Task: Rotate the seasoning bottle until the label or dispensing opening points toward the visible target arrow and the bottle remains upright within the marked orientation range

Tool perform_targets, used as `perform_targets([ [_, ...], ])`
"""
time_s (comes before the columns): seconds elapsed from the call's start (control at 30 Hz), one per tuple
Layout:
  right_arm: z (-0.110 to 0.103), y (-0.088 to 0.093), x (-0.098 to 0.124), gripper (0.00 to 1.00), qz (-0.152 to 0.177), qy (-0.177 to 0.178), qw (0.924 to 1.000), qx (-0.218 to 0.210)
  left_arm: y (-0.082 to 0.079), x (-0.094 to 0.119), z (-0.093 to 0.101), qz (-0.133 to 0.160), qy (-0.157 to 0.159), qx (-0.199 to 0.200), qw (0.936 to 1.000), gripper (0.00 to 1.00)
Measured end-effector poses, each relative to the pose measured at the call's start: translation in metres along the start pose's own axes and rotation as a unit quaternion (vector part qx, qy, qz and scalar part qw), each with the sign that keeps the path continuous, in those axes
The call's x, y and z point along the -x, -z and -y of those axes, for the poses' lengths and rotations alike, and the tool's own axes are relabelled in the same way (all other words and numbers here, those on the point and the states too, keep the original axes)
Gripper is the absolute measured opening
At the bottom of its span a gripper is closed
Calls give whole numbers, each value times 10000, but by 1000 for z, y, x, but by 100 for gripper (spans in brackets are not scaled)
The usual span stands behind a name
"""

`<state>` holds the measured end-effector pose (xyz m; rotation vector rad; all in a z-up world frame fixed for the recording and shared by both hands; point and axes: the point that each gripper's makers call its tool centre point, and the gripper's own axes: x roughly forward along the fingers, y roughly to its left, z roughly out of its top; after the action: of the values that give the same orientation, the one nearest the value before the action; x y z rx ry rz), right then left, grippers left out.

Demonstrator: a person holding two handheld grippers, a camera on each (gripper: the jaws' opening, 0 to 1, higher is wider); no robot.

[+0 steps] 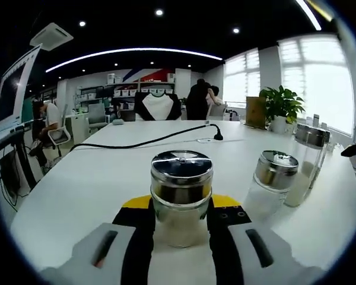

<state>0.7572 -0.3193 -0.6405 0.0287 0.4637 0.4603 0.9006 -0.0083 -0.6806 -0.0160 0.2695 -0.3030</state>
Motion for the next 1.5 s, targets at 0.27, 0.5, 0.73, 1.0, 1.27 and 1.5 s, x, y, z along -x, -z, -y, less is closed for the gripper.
perform_targets([
  [0.27, -5, 0, 1, 63, 8, -46, 10000, 5, 3, 10, 2, 18, 4, 27, 10000, 36],
  [0.5, -6, 0, 3, 63, 0, -63, 10000, 6, 7, 12, 3, 41, -11, 40, 10000, 36],
  [0.73, -1, -2, 6, 63, 28, -26, 10000, -4, 9, 12, 3, 53, -24, 75, 10000, 36],
  [1.0, -3, -4, 3, 63, 47, -91, 9999, -23, 12, 13, 5, 23, 24, 29, 10000, 36],
  [1.27, -6, -6, -2, 63, 52, -166, 9998, -42, 14, 14, 6, 8, 155, -29, 9999, 35],
  [1.5, -2, -11, -2, 63, 113, -121, 9998, -73, 14, 13, 8, -29, 539, -186, 9984, 35],
])
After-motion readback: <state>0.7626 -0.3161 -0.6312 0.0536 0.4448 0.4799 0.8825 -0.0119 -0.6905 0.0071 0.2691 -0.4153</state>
